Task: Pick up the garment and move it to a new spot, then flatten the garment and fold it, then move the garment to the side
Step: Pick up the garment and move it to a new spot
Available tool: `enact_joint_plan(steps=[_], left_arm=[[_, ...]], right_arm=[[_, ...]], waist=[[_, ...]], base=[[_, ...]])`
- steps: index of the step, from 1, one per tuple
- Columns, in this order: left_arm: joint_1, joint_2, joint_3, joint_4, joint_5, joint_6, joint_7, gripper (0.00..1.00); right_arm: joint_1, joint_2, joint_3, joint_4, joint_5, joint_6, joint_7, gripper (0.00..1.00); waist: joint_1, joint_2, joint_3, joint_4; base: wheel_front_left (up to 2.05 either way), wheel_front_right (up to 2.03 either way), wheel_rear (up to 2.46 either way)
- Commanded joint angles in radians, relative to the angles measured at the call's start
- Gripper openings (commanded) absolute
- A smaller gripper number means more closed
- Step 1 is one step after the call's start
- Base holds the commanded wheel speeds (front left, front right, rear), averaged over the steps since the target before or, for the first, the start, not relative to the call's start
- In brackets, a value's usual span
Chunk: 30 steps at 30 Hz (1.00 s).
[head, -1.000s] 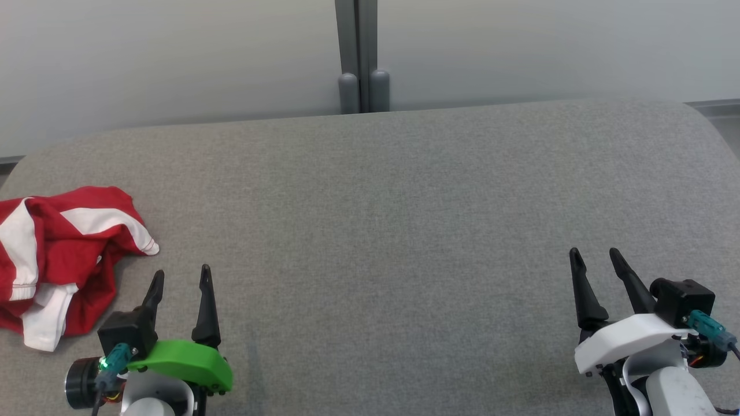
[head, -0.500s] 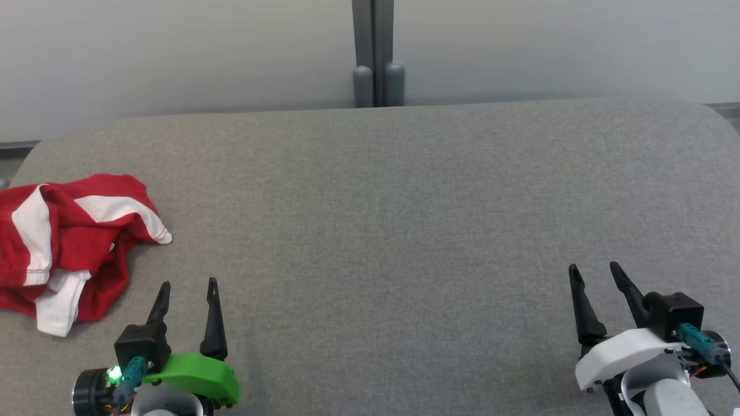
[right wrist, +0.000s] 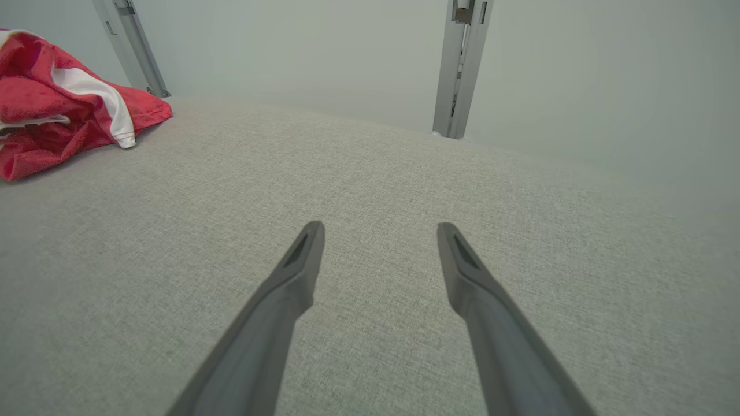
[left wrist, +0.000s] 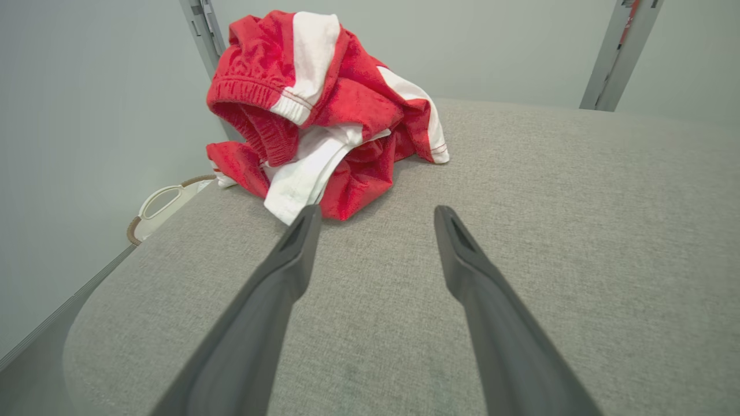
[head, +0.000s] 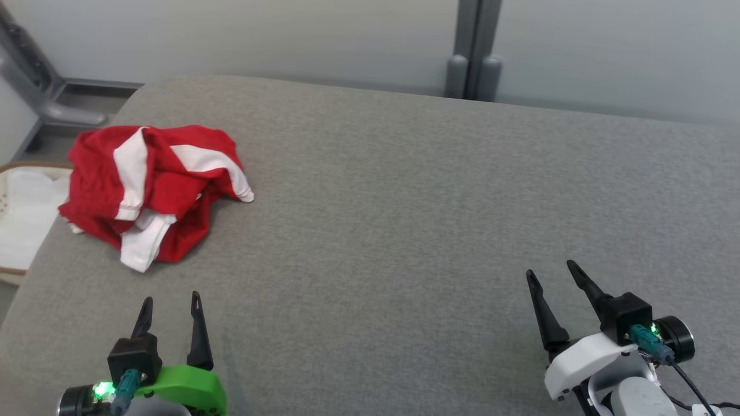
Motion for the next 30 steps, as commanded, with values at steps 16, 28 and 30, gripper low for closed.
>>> enact_joint_plan(steps=[16, 28, 30], left_arm=[[0.033, -0.028, 0.118, 0.053, 0.051, -0.054, -0.020, 1.00], [-0.190, 0.005, 0.193, 0.121, -0.006, -0.130, -0.020, 1.00], [-0.247, 0.027, 0.187, 0.131, -0.005, -0.136, -0.020, 1.00]], right_arm=[[-0.041, -0.007, 0.085, 0.043, -0.082, 0.000, -0.022, 1.00], [-0.102, -0.007, 0.081, 0.004, -0.160, 0.000, -0.021, 1.00], [-0.114, -0.007, 0.083, -0.001, -0.174, 0.000, -0.021, 1.00]], waist=[[0.0000, 0.0000, 0.059, 0.261], [0.0000, 0.0000, 0.205, 0.178], [0.0000, 0.0000, 0.236, 0.162]], base=[[0.00, 0.00, 0.00], [0.00, 0.00, 0.00], [0.00, 0.00, 0.00]])
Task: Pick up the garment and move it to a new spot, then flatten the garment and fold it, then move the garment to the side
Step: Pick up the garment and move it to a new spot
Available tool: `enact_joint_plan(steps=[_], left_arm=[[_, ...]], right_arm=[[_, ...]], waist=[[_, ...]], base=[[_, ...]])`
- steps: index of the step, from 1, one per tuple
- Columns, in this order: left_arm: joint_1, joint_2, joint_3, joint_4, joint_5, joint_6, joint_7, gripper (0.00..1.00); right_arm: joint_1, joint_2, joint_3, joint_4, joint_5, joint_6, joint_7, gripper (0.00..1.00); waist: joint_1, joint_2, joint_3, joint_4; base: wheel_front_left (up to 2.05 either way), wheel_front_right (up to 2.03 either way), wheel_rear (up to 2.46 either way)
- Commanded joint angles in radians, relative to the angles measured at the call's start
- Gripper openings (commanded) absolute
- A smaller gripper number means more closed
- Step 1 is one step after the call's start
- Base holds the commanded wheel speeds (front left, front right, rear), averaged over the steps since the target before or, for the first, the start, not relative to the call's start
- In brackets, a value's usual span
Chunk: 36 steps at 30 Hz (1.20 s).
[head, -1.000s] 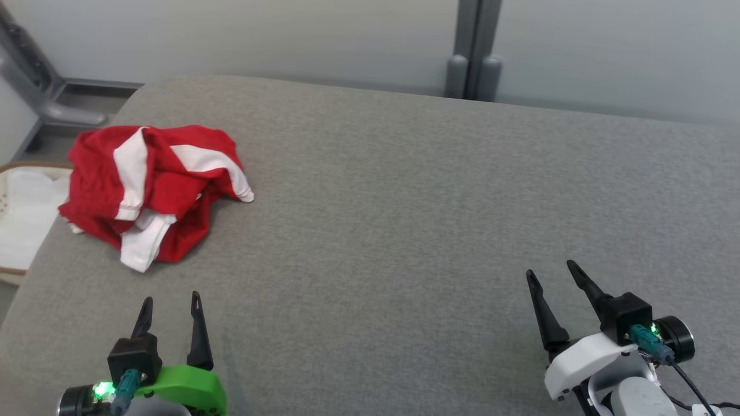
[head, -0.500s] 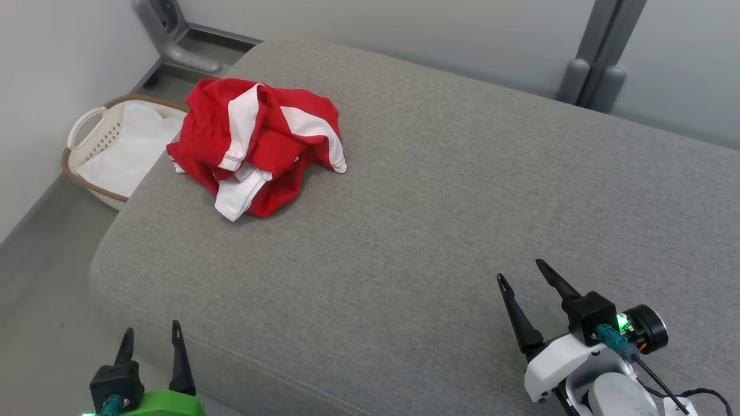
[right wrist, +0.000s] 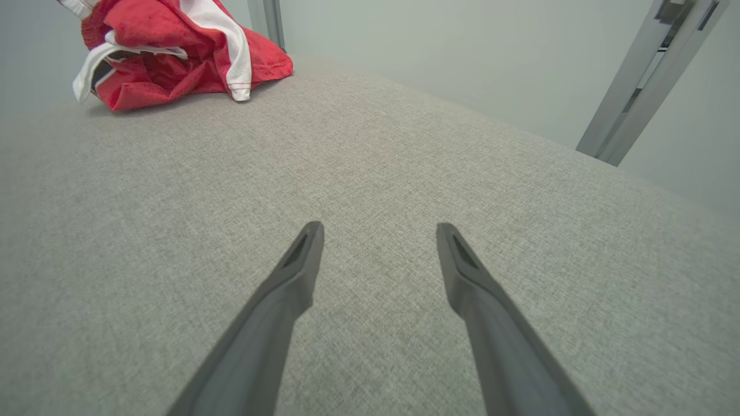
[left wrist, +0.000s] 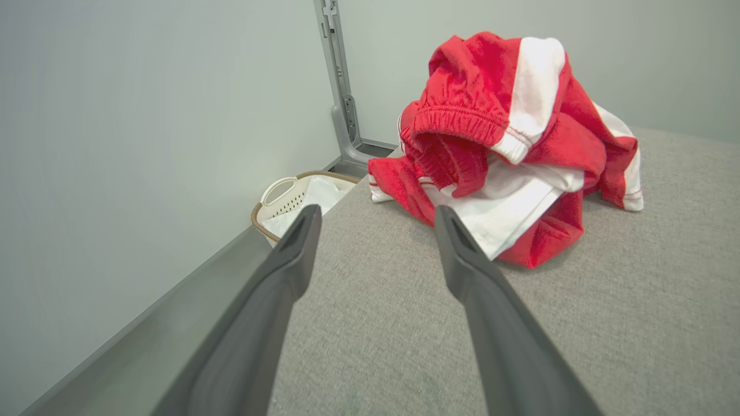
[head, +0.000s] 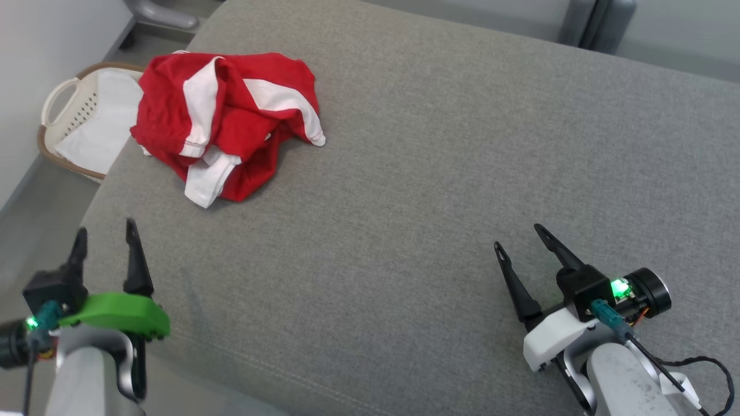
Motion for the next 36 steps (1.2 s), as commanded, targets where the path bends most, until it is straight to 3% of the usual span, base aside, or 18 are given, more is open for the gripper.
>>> enact_joint_plan(steps=[1, 11, 17, 21, 27, 28, 29, 30, 36], left_arm=[[-0.049, 0.014, -0.002, 0.001, -0.010, -0.006, -0.001, 1.00], [-0.306, 0.192, -0.149, 0.050, -0.121, -0.007, 0.000, 1.00], [-0.440, 0.298, -0.230, 0.253, -0.217, -0.006, 0.000, 1.00], [-0.492, 0.332, -0.306, 0.400, -0.295, -0.006, 0.000, 1.00], [-0.473, 0.341, -0.442, 0.502, -0.439, -0.006, 0.038, 1.00], [-0.466, 0.345, -0.461, 0.511, -0.453, -0.006, 0.040, 0.84], [-0.462, 0.351, -0.481, 0.521, -0.465, -0.006, 0.038, 0.20], [-0.459, 0.350, -0.495, 0.525, -0.479, -0.006, 0.034, 0.00], [-0.518, 0.402, -0.489, 0.472, -0.472, -0.006, -0.003, 0.00]], right_arm=[[-0.019, -0.007, -0.001, -0.008, -0.014, -0.001, -0.002, 1.00], [-0.072, -0.006, 0.033, 0.000, -0.061, -0.001, -0.002, 1.00], [-0.090, -0.009, 0.063, 0.015, -0.079, -0.001, -0.001, 1.00], [-0.100, -0.016, 0.073, 0.026, -0.078, -0.001, 0.000, 1.00], [-0.086, -0.017, 0.069, 0.026, -0.076, -0.001, 0.003, 1.00], [-0.083, -0.017, 0.068, 0.025, -0.076, -0.001, 0.003, 1.00], [-0.079, -0.017, 0.062, 0.022, -0.076, -0.001, 0.003, 1.00], [-0.078, -0.017, 0.056, 0.018, -0.074, -0.001, 0.003, 1.00], [-0.070, -0.009, 0.032, 0.001, -0.058, -0.001, 0.001, 1.00]], waist=[[-0.0001, 0.0000, 0.074, -0.052], [-0.0001, 0.0000, 0.175, -0.130], [-0.0001, 0.0000, 0.214, -0.183], [-0.0001, 0.0000, 0.228, -0.222], [-0.0001, 0.0000, 0.226, -0.248], [-0.0001, 0.0000, 0.223, -0.251], [-0.0001, 0.0000, 0.219, -0.253], [-0.0001, 0.0000, 0.216, -0.253], [-0.0001, 0.0000, 0.169, -0.246]], base=[[0.00, 0.00, 0.00], [0.00, 0.00, 0.00], [0.00, 0.00, 0.00], [0.00, 0.00, 0.00], [0.00, 0.00, 0.00], [0.00, 0.00, 0.00], [0.00, 0.00, 0.00], [0.00, 0.00, 0.00], [0.00, 0.00, 0.00]])
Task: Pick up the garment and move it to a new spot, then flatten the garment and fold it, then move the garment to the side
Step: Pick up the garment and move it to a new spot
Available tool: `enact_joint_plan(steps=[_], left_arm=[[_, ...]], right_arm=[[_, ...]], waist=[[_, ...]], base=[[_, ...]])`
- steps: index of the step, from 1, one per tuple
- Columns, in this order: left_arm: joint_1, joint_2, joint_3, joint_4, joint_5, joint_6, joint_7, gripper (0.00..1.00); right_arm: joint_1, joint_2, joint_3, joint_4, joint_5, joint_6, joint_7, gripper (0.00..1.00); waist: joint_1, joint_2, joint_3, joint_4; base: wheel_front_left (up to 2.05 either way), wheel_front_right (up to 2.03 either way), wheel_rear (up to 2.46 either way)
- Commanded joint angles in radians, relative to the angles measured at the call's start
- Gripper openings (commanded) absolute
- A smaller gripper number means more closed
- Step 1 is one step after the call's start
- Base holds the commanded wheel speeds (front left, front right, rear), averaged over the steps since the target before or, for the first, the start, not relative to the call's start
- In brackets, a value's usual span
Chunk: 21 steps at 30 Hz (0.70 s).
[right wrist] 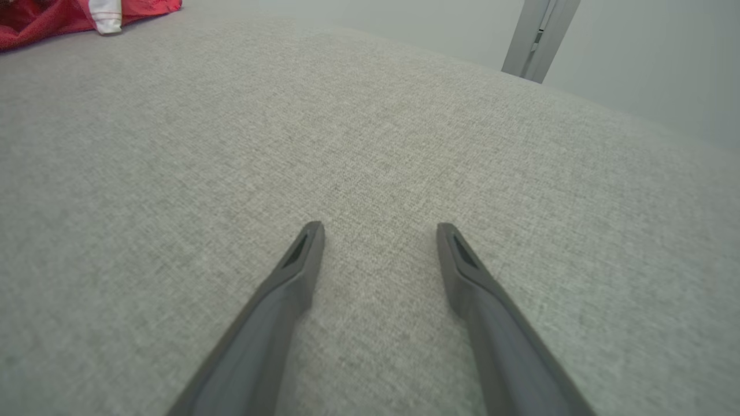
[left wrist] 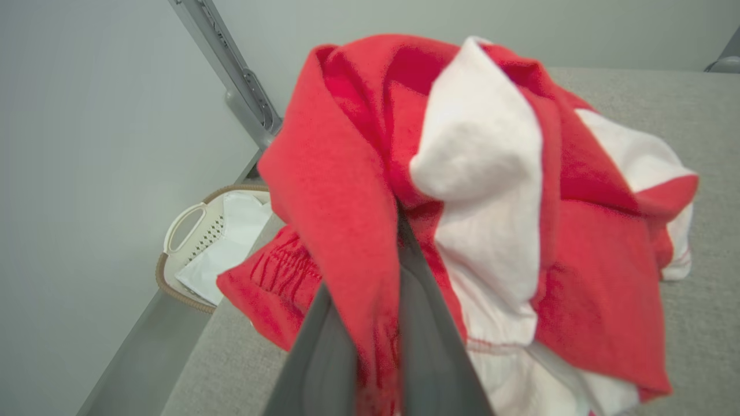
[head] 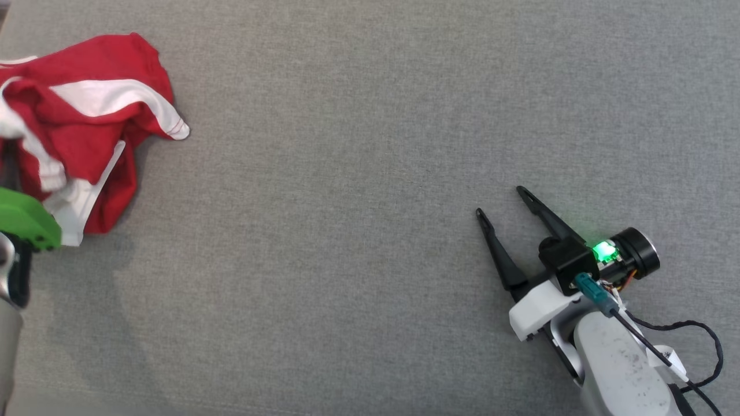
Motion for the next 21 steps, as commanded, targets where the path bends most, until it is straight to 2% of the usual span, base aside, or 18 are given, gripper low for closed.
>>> enact_joint_plan(steps=[1, 4, 8, 12, 15, 21], left_arm=[[-0.040, 0.025, 0.030, -0.064, 0.035, 0.003, -0.010, 0.00], [-0.018, 0.036, 0.086, -0.184, 0.110, 0.014, -0.007, 0.00], [-0.002, 0.021, 0.153, -0.345, 0.202, 0.018, -0.008, 0.00], [0.013, -0.034, 0.179, -0.497, 0.274, 0.006, -0.007, 0.00], [0.017, -0.071, 0.186, -0.561, 0.282, 0.002, -0.007, 0.00], [0.047, -0.182, 0.140, -0.666, 0.264, -0.002, -0.007, 0.00]], right_arm=[[0.029, -0.010, -0.008, 0.012, 0.007, -0.002, 0.003, 1.00], [0.042, -0.009, -0.005, 0.010, 0.022, -0.002, 0.003, 1.00], [0.069, -0.007, 0.000, 0.009, 0.054, -0.002, 0.002, 1.00], [0.102, -0.007, 0.005, -0.002, 0.095, -0.002, 0.002, 1.00], [0.117, -0.007, 0.013, -0.007, 0.115, -0.002, 0.002, 1.00], [0.154, -0.007, 0.016, -0.019, 0.143, -0.002, 0.002, 1.00]], waist=[[-0.0001, 0.0000, -0.034, 0.008], [-0.0001, 0.0000, -0.074, 0.008], [-0.0001, 0.0000, -0.133, -0.006], [-0.0001, 0.0000, -0.189, -0.049], [-0.0001, 0.0000, -0.214, -0.084], [-0.0001, 0.0000, -0.253, -0.176]], base=[[0.00, 0.00, 0.00], [0.00, 0.00, 0.00], [0.00, 0.00, 0.00], [0.00, 0.00, 0.00], [0.00, 0.00, 0.00], [0.00, 0.00, 0.00]])
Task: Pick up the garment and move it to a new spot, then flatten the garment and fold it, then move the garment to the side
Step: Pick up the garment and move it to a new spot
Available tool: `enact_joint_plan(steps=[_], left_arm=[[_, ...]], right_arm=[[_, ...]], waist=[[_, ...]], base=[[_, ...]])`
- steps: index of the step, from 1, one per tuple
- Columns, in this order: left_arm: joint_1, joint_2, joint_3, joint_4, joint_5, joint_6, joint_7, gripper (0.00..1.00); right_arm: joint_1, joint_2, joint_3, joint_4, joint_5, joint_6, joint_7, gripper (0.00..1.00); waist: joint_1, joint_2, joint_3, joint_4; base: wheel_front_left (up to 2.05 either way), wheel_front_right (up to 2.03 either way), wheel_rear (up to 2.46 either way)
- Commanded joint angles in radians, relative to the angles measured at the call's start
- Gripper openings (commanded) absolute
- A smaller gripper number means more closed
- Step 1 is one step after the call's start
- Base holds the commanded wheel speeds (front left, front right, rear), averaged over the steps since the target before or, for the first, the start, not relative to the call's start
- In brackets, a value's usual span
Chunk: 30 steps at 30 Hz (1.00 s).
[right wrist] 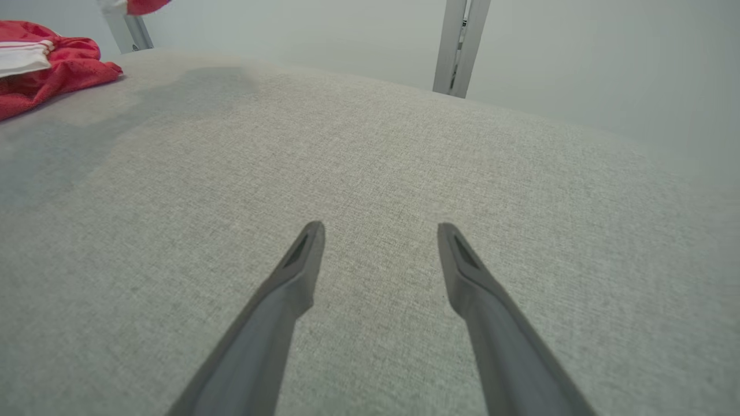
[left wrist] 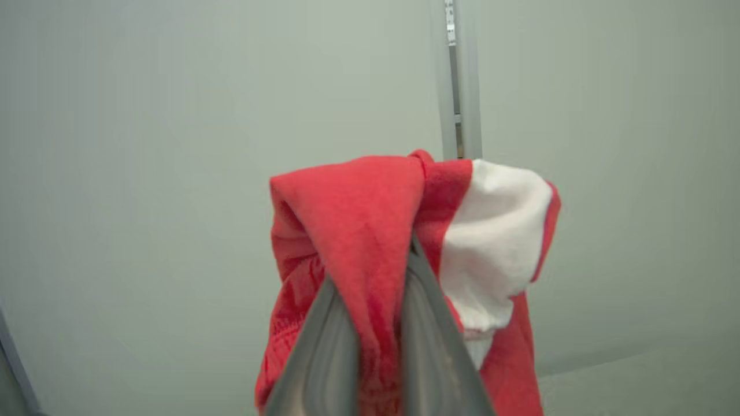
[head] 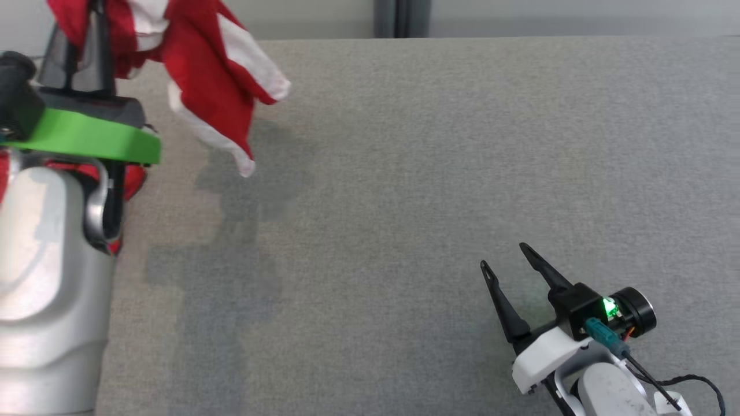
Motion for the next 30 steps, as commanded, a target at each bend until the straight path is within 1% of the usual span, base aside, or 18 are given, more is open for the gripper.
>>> enact_joint_plan(steps=[1, 5, 10, 13, 16, 17, 18, 19, 25, 30], left_arm=[[0.024, -0.022, -0.016, -0.016, -0.008, -0.003, 0.000, 0.00], [0.053, -0.098, -0.114, -0.046, -0.031, -0.004, 0.000, 0.00], [0.073, -0.181, -0.240, -0.028, -0.054, -0.004, -0.001, 0.00], [0.092, -0.217, -0.267, -0.022, -0.069, -0.004, -0.001, 0.00], [0.131, -0.239, -0.256, -0.006, -0.070, -0.003, -0.001, 0.00], [0.146, -0.243, -0.250, 0.002, -0.066, -0.003, -0.001, 0.31], [0.163, -0.247, -0.242, 0.012, -0.057, -0.003, -0.001, 0.56], [0.179, -0.248, -0.235, 0.022, -0.050, -0.003, -0.001, 1.00], [0.322, -0.224, -0.135, 0.080, 0.018, -0.003, 0.000, 1.00], [0.458, -0.207, -0.033, 0.081, 0.085, -0.004, 0.000, 1.00]], right_arm=[[0.018, -0.003, 0.003, -0.003, 0.008, -0.002, 0.000, 1.00], [0.034, -0.003, -0.002, -0.010, 0.017, -0.002, 0.000, 1.00], [0.046, -0.003, -0.003, -0.017, 0.020, -0.002, 0.000, 1.00], [0.048, -0.003, -0.007, -0.022, 0.023, -0.002, 0.000, 1.00], [0.054, -0.003, -0.010, -0.025, 0.028, -0.002, 0.000, 1.00], [0.055, -0.003, -0.010, -0.026, 0.028, -0.002, 0.000, 1.00], [0.056, -0.003, -0.011, -0.028, 0.029, -0.002, 0.000, 1.00], [0.055, -0.003, -0.012, -0.028, 0.030, -0.002, 0.000, 1.00], [0.044, -0.003, -0.014, -0.028, 0.035, -0.002, 0.000, 1.00], [0.050, -0.003, -0.026, -0.024, 0.034, -0.002, 0.000, 1.00]], waist=[[0.0000, -0.0001, -0.048, -0.083], [0.0000, -0.0001, -0.055, -0.146], [0.0000, -0.0001, -0.050, -0.211], [0.0000, -0.0001, -0.046, -0.233], [0.0000, -0.0001, -0.042, -0.242], [0.0000, -0.0001, -0.041, -0.243], [0.0000, -0.0001, -0.039, -0.244], [0.0000, -0.0001, -0.038, -0.243], [0.0000, -0.0001, -0.038, -0.220], [0.0000, -0.0001, -0.062, -0.184]], base=[[0.00, 0.00, 0.00], [0.00, 0.00, 0.00], [0.00, 0.00, 0.00], [0.00, 0.00, 0.00], [0.00, 0.00, 0.00], [0.00, 0.00, 0.00], [0.00, 0.00, 0.00], [0.00, 0.00, 0.00], [0.00, 0.00, 0.00], [0.00, 0.00, 0.00]])
